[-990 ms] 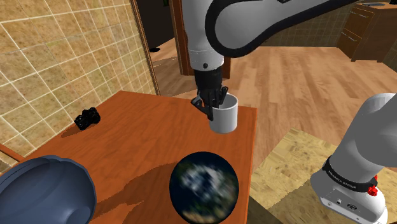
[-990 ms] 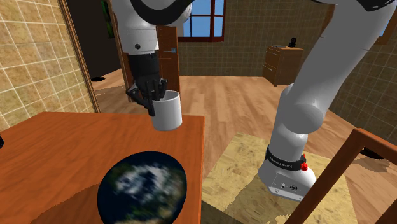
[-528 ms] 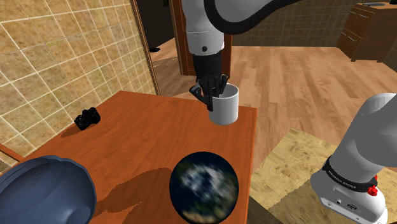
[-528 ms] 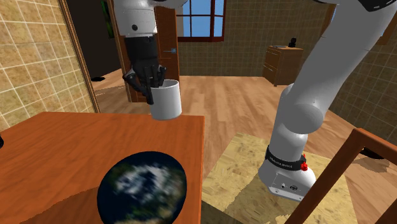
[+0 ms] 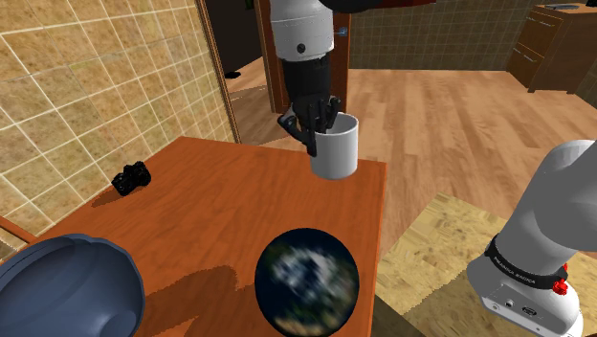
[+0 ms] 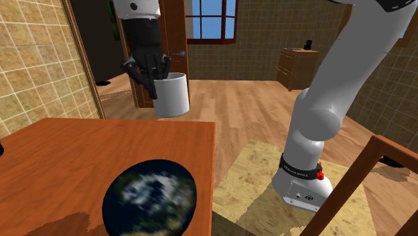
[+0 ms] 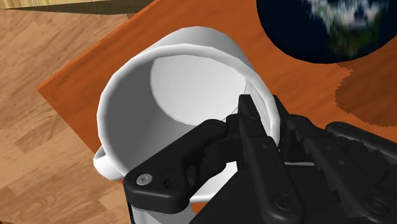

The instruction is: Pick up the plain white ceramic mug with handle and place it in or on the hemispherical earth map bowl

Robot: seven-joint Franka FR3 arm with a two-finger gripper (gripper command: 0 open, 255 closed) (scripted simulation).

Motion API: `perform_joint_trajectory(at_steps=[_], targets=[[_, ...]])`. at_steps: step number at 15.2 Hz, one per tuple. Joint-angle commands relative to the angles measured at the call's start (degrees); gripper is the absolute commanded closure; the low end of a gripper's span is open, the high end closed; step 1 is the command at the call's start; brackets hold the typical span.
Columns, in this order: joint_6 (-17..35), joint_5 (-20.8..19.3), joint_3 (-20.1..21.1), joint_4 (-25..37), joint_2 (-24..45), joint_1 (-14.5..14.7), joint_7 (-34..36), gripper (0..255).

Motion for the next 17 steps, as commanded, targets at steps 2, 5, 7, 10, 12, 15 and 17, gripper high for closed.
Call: perform_joint_trajectory(at_steps=[2,5,7,10,12,15,17], targets=[[-0.6,-0.5,3.1,3.9,3.0,1.1,4.8,255],[-1.2,-1.6,6.4,8.2,6.8,2.5,9.9,255],[-1.8,-2.9,8.6,11.5,9.8,3.5,13.6,255],[-2.8,-5.7,11.8,17.1,15.0,5.6,19.3,255],[-3.7,-7.8,13.4,20.9,18.6,7.3,22.9,255],[-1.3,-7.5,13.2,18.1,18.2,7.3,22.6,255],[0.3,-7.4,13.2,16.4,18.0,7.2,22.4,255]])
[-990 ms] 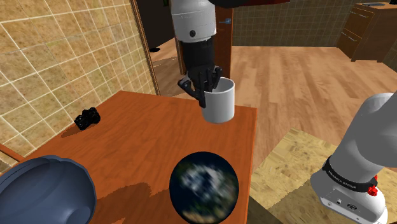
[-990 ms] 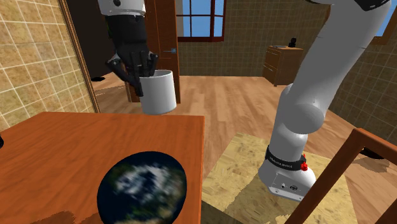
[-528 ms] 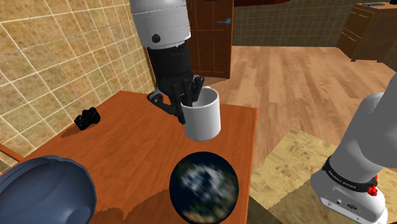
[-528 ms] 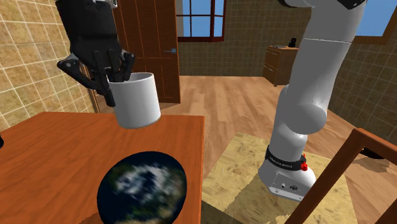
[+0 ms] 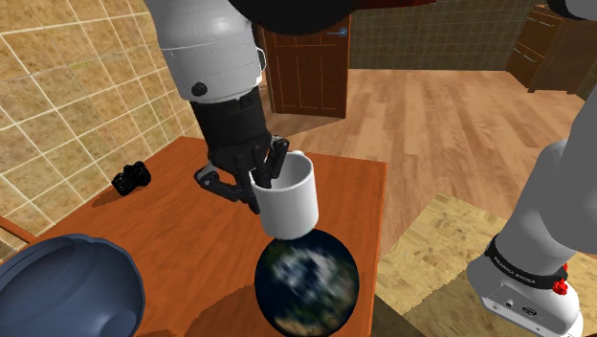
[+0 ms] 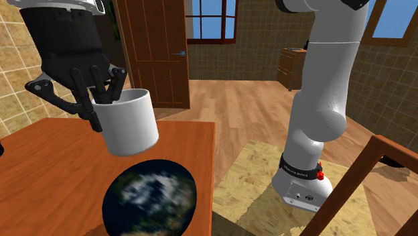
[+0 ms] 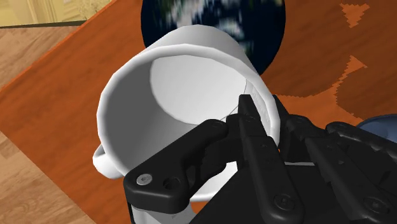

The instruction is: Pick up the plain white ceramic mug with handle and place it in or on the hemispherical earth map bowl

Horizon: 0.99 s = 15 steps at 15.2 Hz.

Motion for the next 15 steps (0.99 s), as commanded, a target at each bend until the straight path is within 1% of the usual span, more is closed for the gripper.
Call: perform_joint_trajectory(at_steps=[1,12,15], targets=[[1.6,0.1,0.0,-1.6,-0.1,0.0,0.0,255],[10.0,-0.1,0.0,-9.9,0.1,0.0,-0.2,255],[10.3,-0.1,0.0,-10.1,0.2,0.0,-0.2,255]])
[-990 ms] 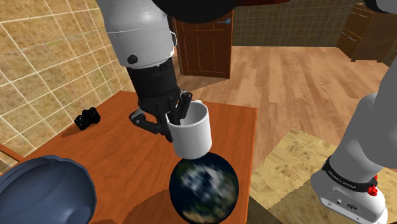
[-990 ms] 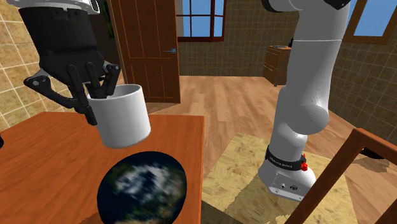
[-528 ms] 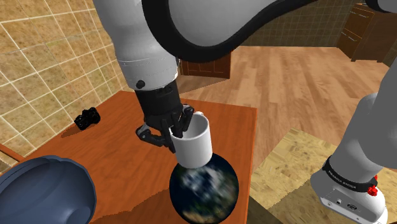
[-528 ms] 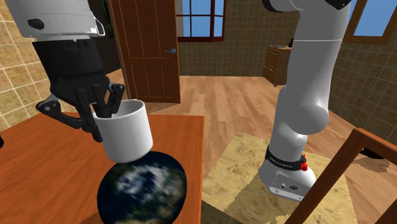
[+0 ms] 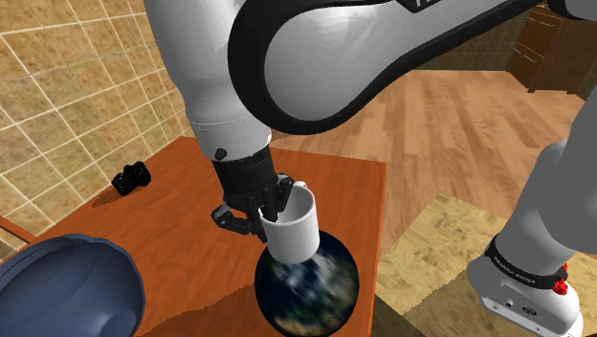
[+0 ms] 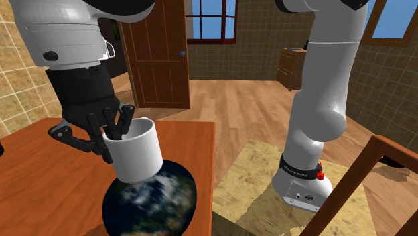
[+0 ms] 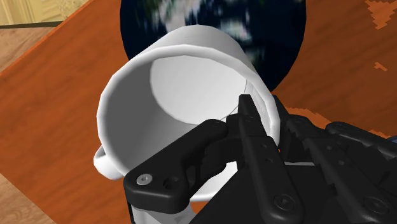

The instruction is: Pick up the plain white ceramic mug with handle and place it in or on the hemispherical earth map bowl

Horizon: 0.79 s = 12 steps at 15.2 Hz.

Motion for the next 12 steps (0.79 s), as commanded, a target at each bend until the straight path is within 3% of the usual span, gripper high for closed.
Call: perform_joint_trajectory(at_steps=[1,5,6,11,12], targets=[[0.1,0.0,0.0,-0.1,0.1,0.0,0.0,255],[0.1,0.0,0.0,-0.1,0.1,0.0,0.0,255],[0.1,0.0,0.0,-0.1,0.0,0.0,0.0,0],[0.1,0.0,0.0,-0.1,0.0,0.0,0.0,0],[-1.8,0.0,0.0,1.8,-0.1,0.0,0.0,0]])
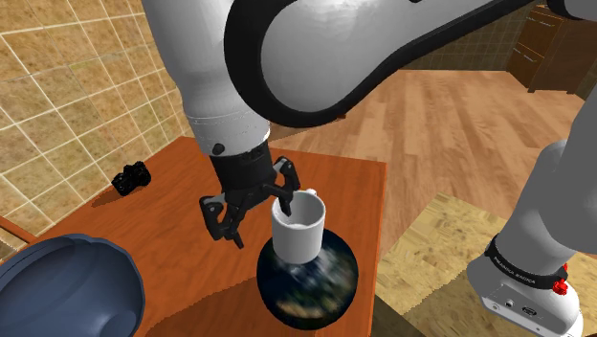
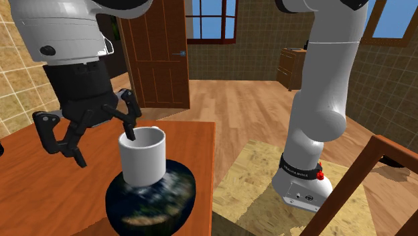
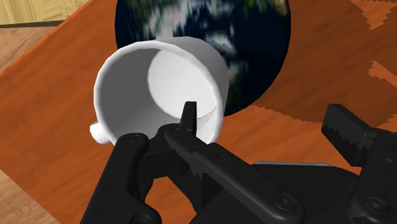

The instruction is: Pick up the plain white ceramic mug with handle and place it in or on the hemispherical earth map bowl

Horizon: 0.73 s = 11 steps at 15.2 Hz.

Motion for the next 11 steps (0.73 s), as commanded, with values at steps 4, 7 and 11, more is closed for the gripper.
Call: perform_joint_trajectory(at_steps=[4,7,11], targets=[[-6.3,-0.1,0.0,6.4,0.1,0.0,0.1,0],[-6.3,-0.1,0.0,6.4,0.1,0.0,0.1,0],[-6.3,-0.1,0.0,6.4,0.1,0.0,0.1,0]])
